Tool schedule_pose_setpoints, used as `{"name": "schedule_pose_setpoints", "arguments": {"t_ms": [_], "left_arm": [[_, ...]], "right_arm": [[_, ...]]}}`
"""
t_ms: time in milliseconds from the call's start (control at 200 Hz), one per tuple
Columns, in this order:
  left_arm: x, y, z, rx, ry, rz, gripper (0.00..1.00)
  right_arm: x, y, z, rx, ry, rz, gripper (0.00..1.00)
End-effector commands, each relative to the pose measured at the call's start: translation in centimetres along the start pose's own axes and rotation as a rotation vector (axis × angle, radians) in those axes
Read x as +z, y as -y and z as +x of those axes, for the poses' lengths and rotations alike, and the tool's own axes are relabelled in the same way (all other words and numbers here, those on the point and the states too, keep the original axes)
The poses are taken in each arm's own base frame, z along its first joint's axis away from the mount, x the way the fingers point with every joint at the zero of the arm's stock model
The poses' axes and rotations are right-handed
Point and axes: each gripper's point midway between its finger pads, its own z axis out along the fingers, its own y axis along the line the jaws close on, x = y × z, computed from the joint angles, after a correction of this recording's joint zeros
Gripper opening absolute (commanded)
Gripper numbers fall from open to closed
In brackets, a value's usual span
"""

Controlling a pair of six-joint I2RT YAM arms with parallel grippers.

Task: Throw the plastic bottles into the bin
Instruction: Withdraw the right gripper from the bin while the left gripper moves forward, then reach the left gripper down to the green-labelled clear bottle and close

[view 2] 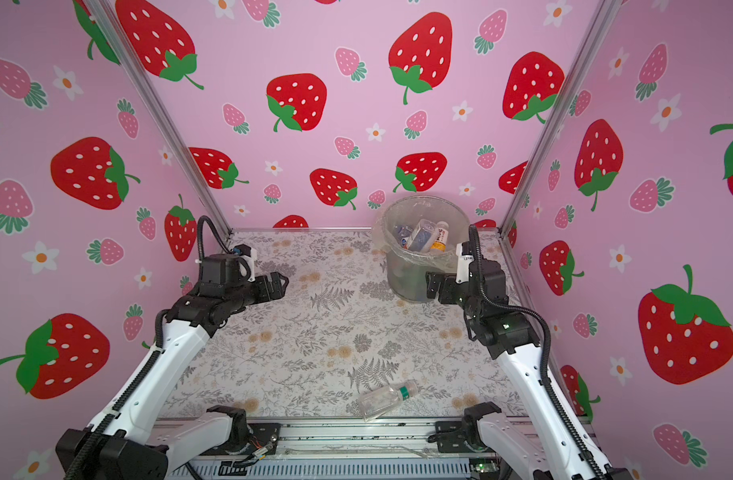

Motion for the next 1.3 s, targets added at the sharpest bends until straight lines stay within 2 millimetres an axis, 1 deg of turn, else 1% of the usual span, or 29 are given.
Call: {"name": "schedule_pose_setpoints", "arguments": {"t_ms": [0, 15, 25, 40, 155, 230, 430, 595, 695, 790, 910, 930, 1065, 1161, 1296], "left_arm": [[-0.8, 1.7, -1.5, 0.038, 0.04, 0.083, 0.99], [-0.8, 1.8, -1.5, 0.04, 0.04, 0.089, 0.99], [-0.8, 1.8, -1.5, 0.041, 0.042, 0.092, 0.99], [-0.8, 2.0, -1.4, 0.043, 0.039, 0.1, 0.99], [-0.9, 3.2, -1.4, 0.065, 0.042, 0.161, 0.99], [-1.0, 4.0, -1.0, 0.084, 0.034, 0.183, 0.99], [-1.2, 7.7, 0.9, 0.23, -0.009, 0.258, 0.99], [-2.0, 10.5, 2.0, 0.312, -0.018, 0.32, 0.99], [-2.5, 12.5, 3.1, 0.376, -0.037, 0.359, 0.99], [-2.9, 14.0, 4.5, 0.429, -0.072, 0.369, 0.99], [-3.0, 16.0, 7.0, 0.511, -0.113, 0.391, 0.99], [-2.8, 16.1, 7.3, 0.524, -0.112, 0.373, 0.99], [-2.2, 17.9, 10.2, 0.59, -0.16, 0.398, 0.99], [-1.7, 19.0, 11.8, 0.62, -0.192, 0.404, 0.99], [-1.7, 21.2, 14.2, 0.672, -0.231, 0.432, 0.99]], "right_arm": [[0.3, 0.4, 1.3, 0.03, -0.023, -0.001, 0.99], [0.4, 0.4, 1.4, 0.033, -0.026, 0.0, 0.99], [-0.1, 0.4, 1.2, 0.034, -0.008, -0.006, 0.99], [-0.3, 0.3, 1.2, 0.035, -0.002, -0.01, 0.99], [0.0, 0.5, 2.1, 0.048, -0.012, -0.014, 0.99], [0.1, 0.6, 2.6, 0.054, -0.021, -0.017, 0.99], [0.5, 1.5, 4.2, 0.072, -0.059, -0.001, 0.99], [1.1, 2.6, 5.9, 0.1, -0.09, 0.023, 0.99], [1.7, 3.2, 7.0, 0.122, -0.112, 0.025, 0.99], [1.9, 3.7, 7.7, 0.137, -0.121, 0.027, 0.99], [2.1, 4.2, 8.3, 0.153, -0.128, 0.03, 0.99], [2.1, 4.2, 8.3, 0.155, -0.128, 0.027, 0.99], [2.1, 4.3, 8.7, 0.163, -0.135, 0.02, 0.99], [2.0, 4.5, 8.9, 0.165, -0.133, 0.025, 0.99], [1.8, 4.7, 9.1, 0.165, -0.132, 0.033, 0.99]]}}
